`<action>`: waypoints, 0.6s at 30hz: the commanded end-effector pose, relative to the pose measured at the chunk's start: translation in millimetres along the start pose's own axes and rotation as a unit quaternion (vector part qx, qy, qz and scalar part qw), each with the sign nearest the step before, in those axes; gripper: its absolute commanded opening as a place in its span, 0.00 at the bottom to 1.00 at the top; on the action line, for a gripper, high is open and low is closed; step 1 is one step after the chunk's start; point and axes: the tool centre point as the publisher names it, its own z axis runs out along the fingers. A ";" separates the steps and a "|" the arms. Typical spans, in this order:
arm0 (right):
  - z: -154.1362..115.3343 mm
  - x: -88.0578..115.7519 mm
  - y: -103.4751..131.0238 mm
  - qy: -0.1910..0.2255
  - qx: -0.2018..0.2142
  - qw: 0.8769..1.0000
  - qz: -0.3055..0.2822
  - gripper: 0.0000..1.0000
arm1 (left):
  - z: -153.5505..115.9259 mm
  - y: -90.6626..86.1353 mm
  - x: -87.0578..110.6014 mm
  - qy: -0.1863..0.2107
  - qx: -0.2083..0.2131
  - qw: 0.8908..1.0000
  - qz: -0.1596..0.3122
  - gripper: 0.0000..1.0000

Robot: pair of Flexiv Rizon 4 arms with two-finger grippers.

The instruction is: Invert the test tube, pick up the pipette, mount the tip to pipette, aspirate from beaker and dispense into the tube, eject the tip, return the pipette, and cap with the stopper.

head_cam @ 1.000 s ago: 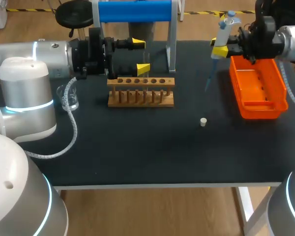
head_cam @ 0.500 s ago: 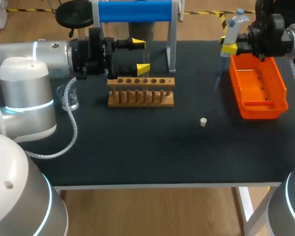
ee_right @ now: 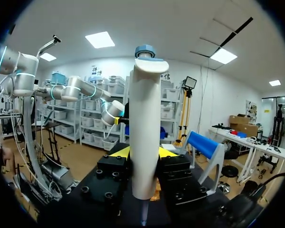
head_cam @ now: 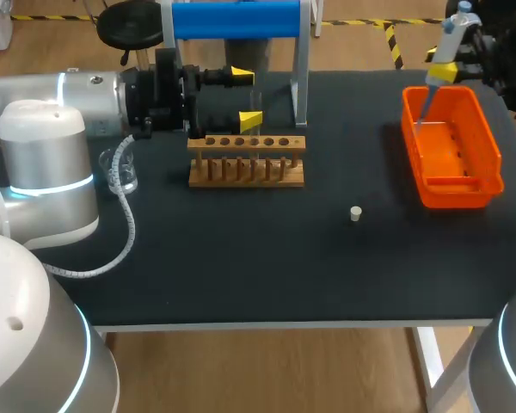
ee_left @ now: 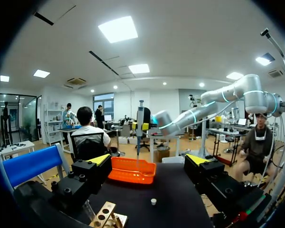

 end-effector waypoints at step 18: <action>-88.5 -20.1 -9.7 -0.015 -0.011 1.000 0.004 0.00 | 0.6 0.4 0.3 -0.002 0.001 1.000 0.000 1.00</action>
